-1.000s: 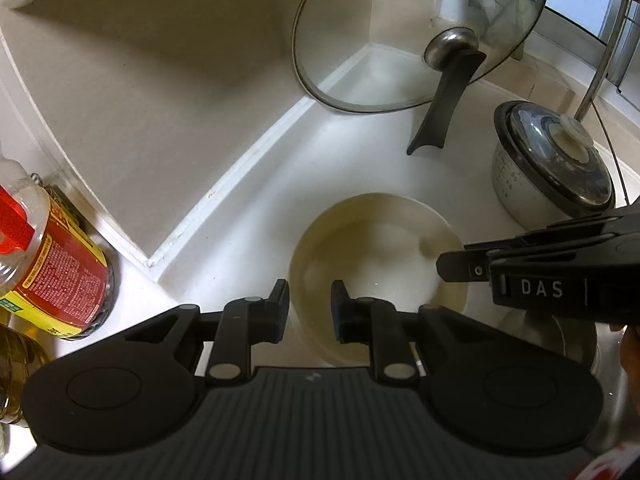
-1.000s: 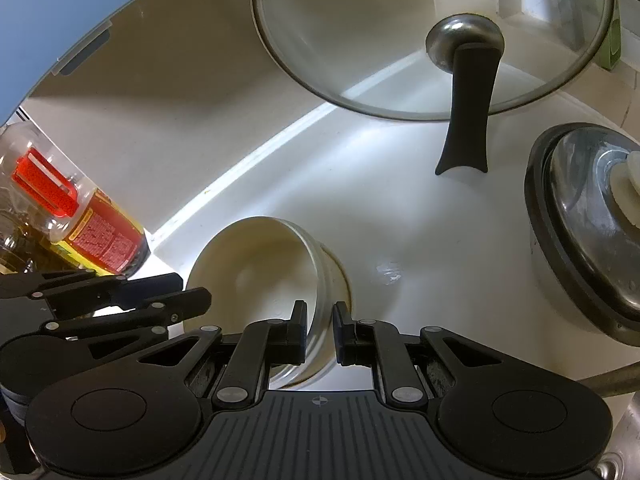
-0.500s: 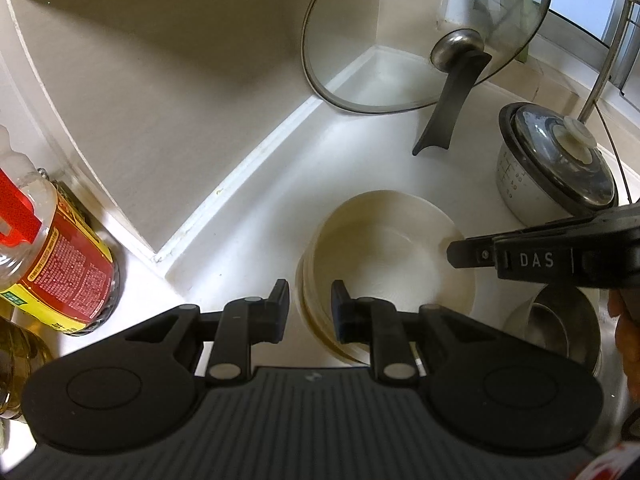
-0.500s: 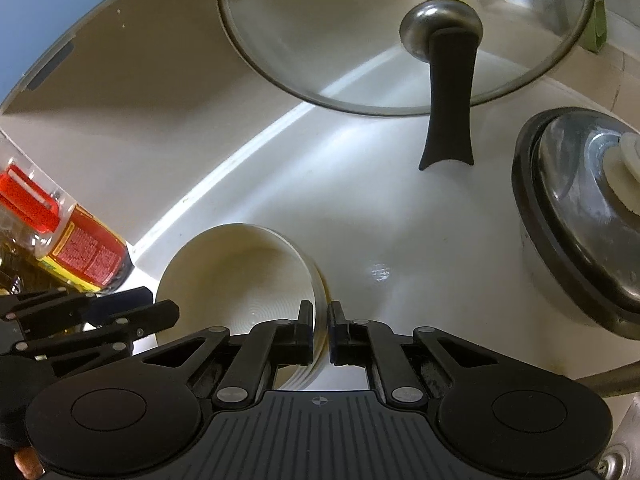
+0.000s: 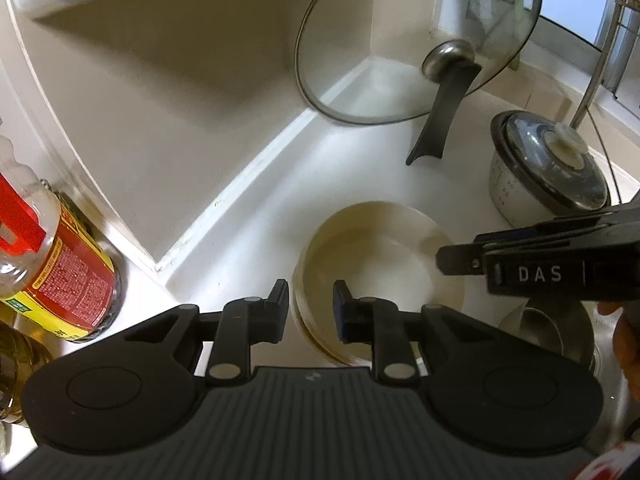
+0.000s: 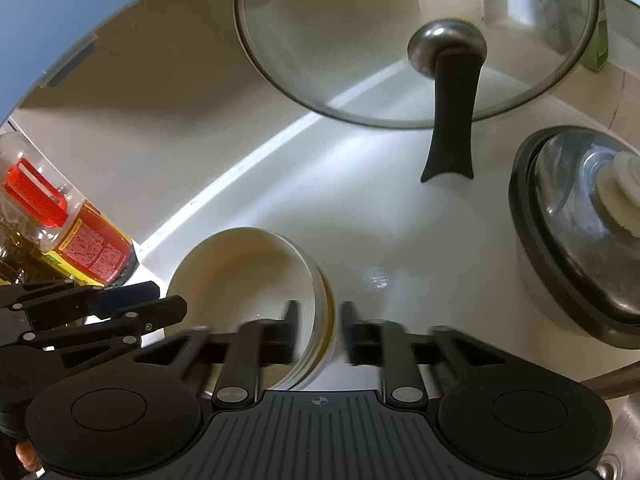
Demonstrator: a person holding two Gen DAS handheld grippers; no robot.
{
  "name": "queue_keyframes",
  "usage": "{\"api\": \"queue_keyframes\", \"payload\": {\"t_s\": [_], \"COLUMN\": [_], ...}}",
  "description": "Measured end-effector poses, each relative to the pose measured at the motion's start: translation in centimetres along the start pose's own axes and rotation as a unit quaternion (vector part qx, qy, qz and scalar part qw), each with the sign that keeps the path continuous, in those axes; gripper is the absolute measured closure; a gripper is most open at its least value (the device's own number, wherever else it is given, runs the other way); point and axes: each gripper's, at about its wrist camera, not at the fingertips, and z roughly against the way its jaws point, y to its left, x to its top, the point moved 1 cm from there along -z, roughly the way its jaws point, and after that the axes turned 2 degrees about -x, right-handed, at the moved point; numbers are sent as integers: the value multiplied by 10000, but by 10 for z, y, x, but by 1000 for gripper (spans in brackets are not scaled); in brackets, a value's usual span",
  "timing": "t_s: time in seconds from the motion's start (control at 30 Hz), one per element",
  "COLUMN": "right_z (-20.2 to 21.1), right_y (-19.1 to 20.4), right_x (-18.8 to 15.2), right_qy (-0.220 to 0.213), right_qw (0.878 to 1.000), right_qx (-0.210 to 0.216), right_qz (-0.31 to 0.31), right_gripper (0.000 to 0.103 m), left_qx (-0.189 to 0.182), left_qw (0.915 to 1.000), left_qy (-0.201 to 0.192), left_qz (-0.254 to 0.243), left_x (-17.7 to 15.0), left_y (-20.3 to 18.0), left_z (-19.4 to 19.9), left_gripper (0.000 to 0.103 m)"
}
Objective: Organize plates and bowls
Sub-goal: 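Open the left gripper to release the cream bowl, then move the left gripper toward the small stainless steel pot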
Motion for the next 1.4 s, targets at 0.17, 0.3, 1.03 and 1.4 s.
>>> {"api": "queue_keyframes", "payload": {"t_s": [0.17,0.3,1.03,1.4], "right_z": [16,35,111,119], "right_y": [-3,-7,-31,-81], "right_x": [-6,-14,-108,-144], "right_qy": [-103,-222,-251,-52], "right_qw": [9999,9997,9995,9962], "right_qx": [12,61,-92,-591], "right_qz": [-22,-49,-189,-643], "right_gripper": [60,59,48,48], "left_qx": [-9,-4,-444,-781], "left_qw": [9999,9998,9987,9962], "left_qy": [-124,-215,-155,202], "left_qz": [1,-47,-177,-332], "left_x": [-4,-12,-81,-94], "left_y": [-3,-7,-72,-115], "left_z": [15,30,71,46], "left_gripper": [79,78,72,72]}}
